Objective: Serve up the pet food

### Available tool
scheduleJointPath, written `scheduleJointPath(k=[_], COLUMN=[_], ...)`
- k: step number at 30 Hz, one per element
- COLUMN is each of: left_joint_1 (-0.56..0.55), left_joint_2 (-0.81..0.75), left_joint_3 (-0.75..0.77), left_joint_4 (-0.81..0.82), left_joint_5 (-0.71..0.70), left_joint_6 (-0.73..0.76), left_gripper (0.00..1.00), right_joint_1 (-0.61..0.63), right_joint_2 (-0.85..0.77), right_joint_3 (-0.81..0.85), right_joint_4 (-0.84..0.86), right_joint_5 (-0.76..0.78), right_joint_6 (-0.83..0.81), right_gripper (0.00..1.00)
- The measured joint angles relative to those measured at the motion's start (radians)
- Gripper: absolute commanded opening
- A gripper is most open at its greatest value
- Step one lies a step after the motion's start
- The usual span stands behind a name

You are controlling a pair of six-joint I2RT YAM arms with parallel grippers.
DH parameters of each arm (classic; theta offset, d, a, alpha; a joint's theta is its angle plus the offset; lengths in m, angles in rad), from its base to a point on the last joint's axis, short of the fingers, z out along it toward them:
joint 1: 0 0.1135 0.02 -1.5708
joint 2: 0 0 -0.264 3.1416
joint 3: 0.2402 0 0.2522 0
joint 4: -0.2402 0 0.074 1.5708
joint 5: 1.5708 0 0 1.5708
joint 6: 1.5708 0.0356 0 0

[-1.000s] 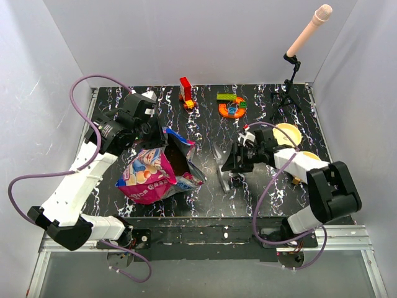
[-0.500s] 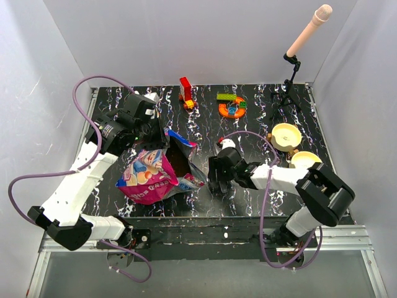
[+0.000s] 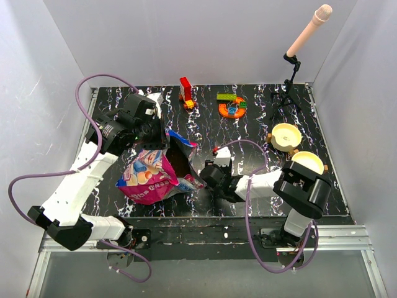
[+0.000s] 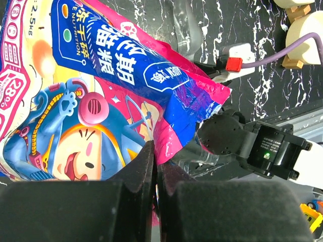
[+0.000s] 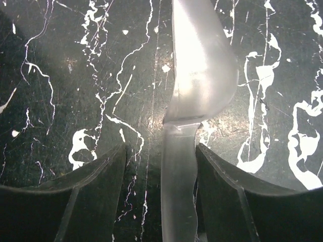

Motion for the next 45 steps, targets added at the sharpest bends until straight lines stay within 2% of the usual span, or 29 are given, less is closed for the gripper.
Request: scheduleJointPath(k=[2,4,5,7,8,12,15,22,27,31,33,36,38,45], left_joint_1=[0.000,0.000,0.000,0.000,0.000,0.000,0.000,-0.003,-0.007,-0.007,-0.007,-0.009,-0.009,-0.008], left_joint_2=[0.000,0.000,0.000,0.000,0.000,0.000,-0.001,-0.006,-0.008,0.003,0.017,0.035,0.039,0.040], left_joint_3=[0.000,0.000,0.000,0.000,0.000,0.000,0.000,-0.023,-0.053,-0.053,-0.053,-0.053,-0.064,-0.123], left_joint_4=[0.002,0.002,0.002,0.002,0.002,0.003,0.009,0.053,0.110,0.147,0.167,0.188,0.208,0.275], left_joint_5=[0.004,0.008,0.010,0.011,0.011,0.006,-0.012,-0.052,-0.073,-0.082,-0.077,-0.061,-0.045,0.105], left_joint_6=[0.011,0.022,0.028,0.037,0.043,0.058,0.072,0.063,0.048,0.056,0.073,0.085,0.087,0.059], left_gripper=[0.00,0.00,0.00,0.00,0.00,0.00,0.00,0.00,0.00,0.00,0.00,0.00,0.00,0.00], right_joint_1=[0.024,0.038,0.042,0.045,0.046,0.039,0.020,-0.048,-0.240,-0.390,-0.439,-0.452,-0.452,-0.436], right_joint_2=[0.019,0.034,0.042,0.055,0.056,0.025,-0.080,-0.513,-0.715,-0.721,-0.680,-0.612,-0.600,-0.582], right_joint_3=[0.002,0.000,-0.006,-0.021,-0.026,-0.028,-0.047,-0.002,0.117,0.290,0.450,0.680,0.763,0.906], right_joint_4=[0.001,0.008,0.011,0.023,0.029,0.015,-0.089,-0.570,-0.801,-1.064,-1.204,-1.342,-1.410,-1.555], right_joint_5=[0.057,0.110,0.135,0.175,0.187,0.175,0.039,-0.438,-0.817,-0.964,-1.021,-1.089,-1.120,-1.241], right_joint_6=[0.034,0.075,0.094,0.134,0.149,0.196,0.200,0.185,0.128,0.039,-0.016,-0.092,-0.130,-0.207], right_gripper=[0.56,0.42,0.34,0.06,0.02,0.01,0.01,0.01,0.01,0.01,0.01,0.01,0.01,0.01])
